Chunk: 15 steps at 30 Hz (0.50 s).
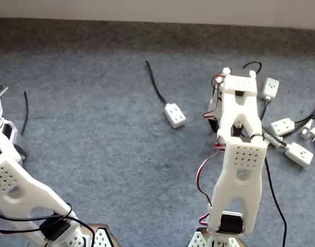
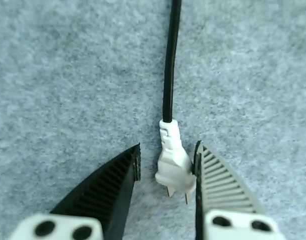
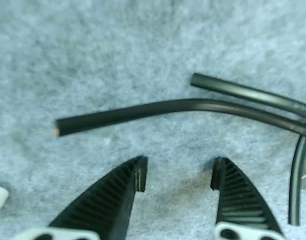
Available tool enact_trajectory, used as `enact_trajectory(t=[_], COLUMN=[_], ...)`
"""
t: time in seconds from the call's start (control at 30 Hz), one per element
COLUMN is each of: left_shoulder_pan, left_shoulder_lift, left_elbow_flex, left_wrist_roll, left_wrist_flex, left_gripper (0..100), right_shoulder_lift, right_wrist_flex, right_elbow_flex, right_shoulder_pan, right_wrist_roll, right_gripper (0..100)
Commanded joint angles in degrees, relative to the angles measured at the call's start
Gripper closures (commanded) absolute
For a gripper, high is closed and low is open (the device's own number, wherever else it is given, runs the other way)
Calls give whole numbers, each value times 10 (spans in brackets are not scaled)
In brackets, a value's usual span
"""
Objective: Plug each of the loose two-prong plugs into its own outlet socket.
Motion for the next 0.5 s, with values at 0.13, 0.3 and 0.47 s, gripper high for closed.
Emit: enact_trajectory(t=[0.13,0.3,0.47], left_shoulder_pan=[-24,-22,-22], left_shoulder_lift=[-6,-7,-7], left_elbow_flex=[-6,6,5], left_wrist_roll=[-23,-22,-25], left_wrist_flex=[-4,-4,-4], left_gripper=[819,864,912], right_shoulder_lift=[8,8,8], right_wrist_flex=[-8,-8,-8], right_elbow_flex=[2,2,2], right_shoulder_pan=[-24,-24,-24], right_wrist_roll=[13,13,13], right_gripper=[778,778,778])
